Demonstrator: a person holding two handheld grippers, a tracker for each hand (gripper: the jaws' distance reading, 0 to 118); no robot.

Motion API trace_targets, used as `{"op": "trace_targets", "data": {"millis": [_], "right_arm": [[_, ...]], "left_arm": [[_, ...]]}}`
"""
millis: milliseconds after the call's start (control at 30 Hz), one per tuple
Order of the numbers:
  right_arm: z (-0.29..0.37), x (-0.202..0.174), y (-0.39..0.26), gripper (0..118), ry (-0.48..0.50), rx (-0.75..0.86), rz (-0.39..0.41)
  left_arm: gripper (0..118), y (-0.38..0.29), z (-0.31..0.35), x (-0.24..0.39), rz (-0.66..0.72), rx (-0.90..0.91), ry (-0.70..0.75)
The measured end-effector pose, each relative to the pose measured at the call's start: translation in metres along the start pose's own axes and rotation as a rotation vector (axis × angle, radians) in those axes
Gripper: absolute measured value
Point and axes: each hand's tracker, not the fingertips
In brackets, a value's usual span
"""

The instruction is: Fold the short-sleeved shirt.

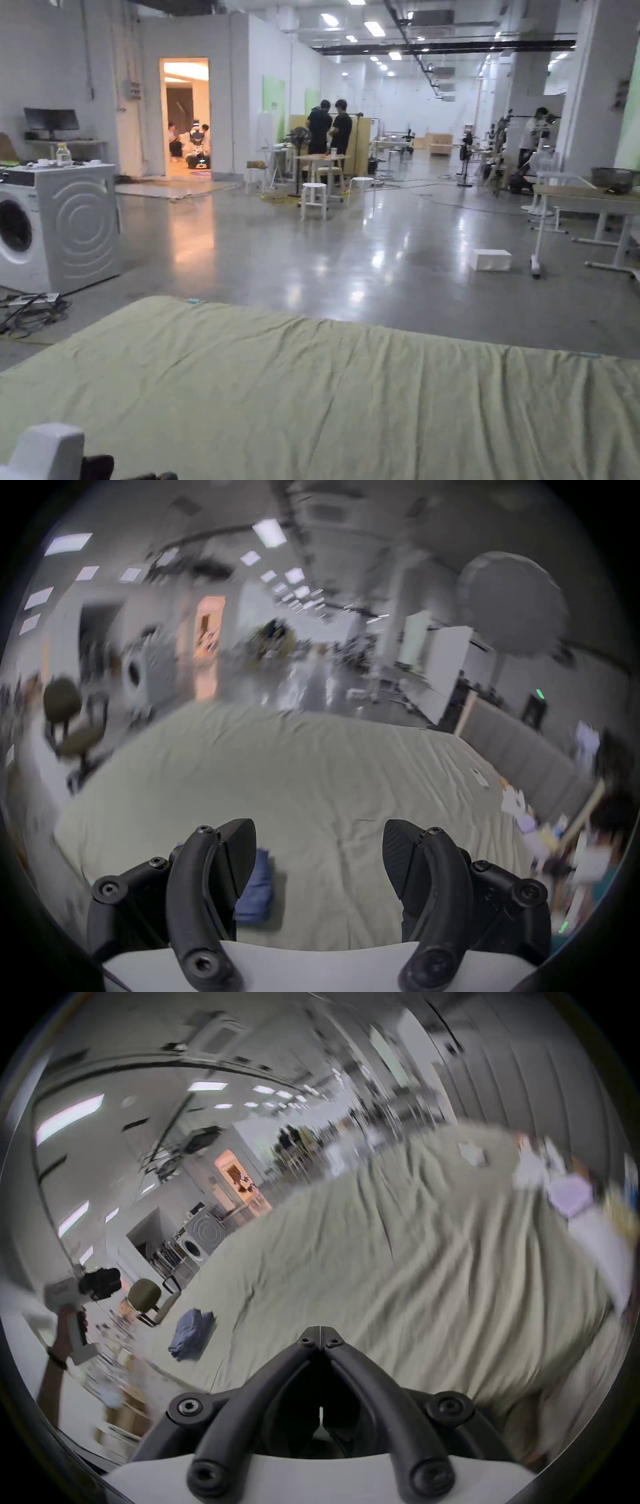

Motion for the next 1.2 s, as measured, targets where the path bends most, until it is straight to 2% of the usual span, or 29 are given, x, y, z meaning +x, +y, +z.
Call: {"op": "trace_targets", "data": {"millis": [33, 67, 100, 167, 267, 300, 367, 433, 467, 500, 533, 567, 600, 633, 667, 700, 733, 933, 1200], "right_arm": [[0.006, -0.010, 0.016, 0, -0.005, 0.054, 0.083], [0.013, -0.017, 0.027, 0, -0.001, 0.095, 0.142], [0.022, -0.024, 0.035, 0, -0.008, 0.143, 0.195], [0.037, -0.033, 0.040, 0, -0.031, 0.224, 0.257], [0.052, -0.043, 0.044, 0, -0.039, 0.243, 0.337], [0.055, -0.047, 0.045, 0, -0.067, 0.256, 0.380], [0.061, -0.056, 0.043, 0, -0.120, 0.284, 0.431], [0.064, -0.063, 0.040, 0, -0.140, 0.380, 0.433], [0.064, -0.063, 0.038, 0, -0.105, 0.387, 0.404], [0.062, -0.060, 0.034, 0, -0.049, 0.320, 0.323], [0.063, -0.061, 0.033, 0, -0.031, 0.310, 0.318], [0.064, -0.063, 0.032, 0, -0.054, 0.322, 0.341], [0.065, -0.067, 0.030, 0, -0.067, 0.329, 0.351], [0.066, -0.069, 0.031, 0, -0.084, 0.349, 0.374], [0.067, -0.070, 0.033, 0, -0.091, 0.385, 0.410], [0.063, -0.067, 0.030, 0, -0.074, 0.305, 0.315], [0.063, -0.066, 0.030, 0, -0.064, 0.300, 0.288], [0.067, -0.065, 0.034, 0, -0.080, 0.323, 0.307], [0.069, -0.065, 0.035, 0, -0.082, 0.323, 0.287]], "left_arm": [[77, -0.001, 0.012, 0.031, -0.092, 0.045, -0.023], [75, -0.013, 0.011, 0.045, -0.174, -0.016, -0.028], [74, -0.022, 0.019, 0.067, -0.240, 0.007, -0.045], [74, -0.035, 0.032, 0.099, -0.288, 0.115, -0.029], [70, -0.036, 0.044, 0.133, -0.308, 0.213, 0.003], [66, -0.036, 0.045, 0.135, -0.136, 0.216, 0.000], [44, -0.034, 0.049, 0.147, -0.035, 0.258, 0.002], [15, -0.034, 0.044, 0.123, -0.038, 0.293, 0.053], [15, -0.032, 0.055, 0.143, -0.069, 0.293, 0.111], [15, -0.033, 0.056, 0.139, -0.101, 0.281, 0.134], [14, -0.033, 0.056, 0.128, -0.143, 0.251, 0.090], [13, -0.034, 0.057, 0.117, -0.196, 0.231, 0.020], [13, -0.040, 0.057, 0.158, -0.239, 0.214, -0.013], [8, -0.043, 0.058, 0.163, -0.241, 0.227, 0.089], [8, -0.044, 0.056, 0.164, -0.255, 0.219, 0.131], [7, -0.045, 0.054, 0.163, -0.256, 0.213, 0.124], [6, -0.047, 0.058, 0.162, -0.252, 0.215, 0.116], [1, -0.042, 0.069, 0.148, -0.160, 0.267, 0.088], [1, -0.040, 0.070, 0.157, -0.189, 0.276, 0.087]]}}
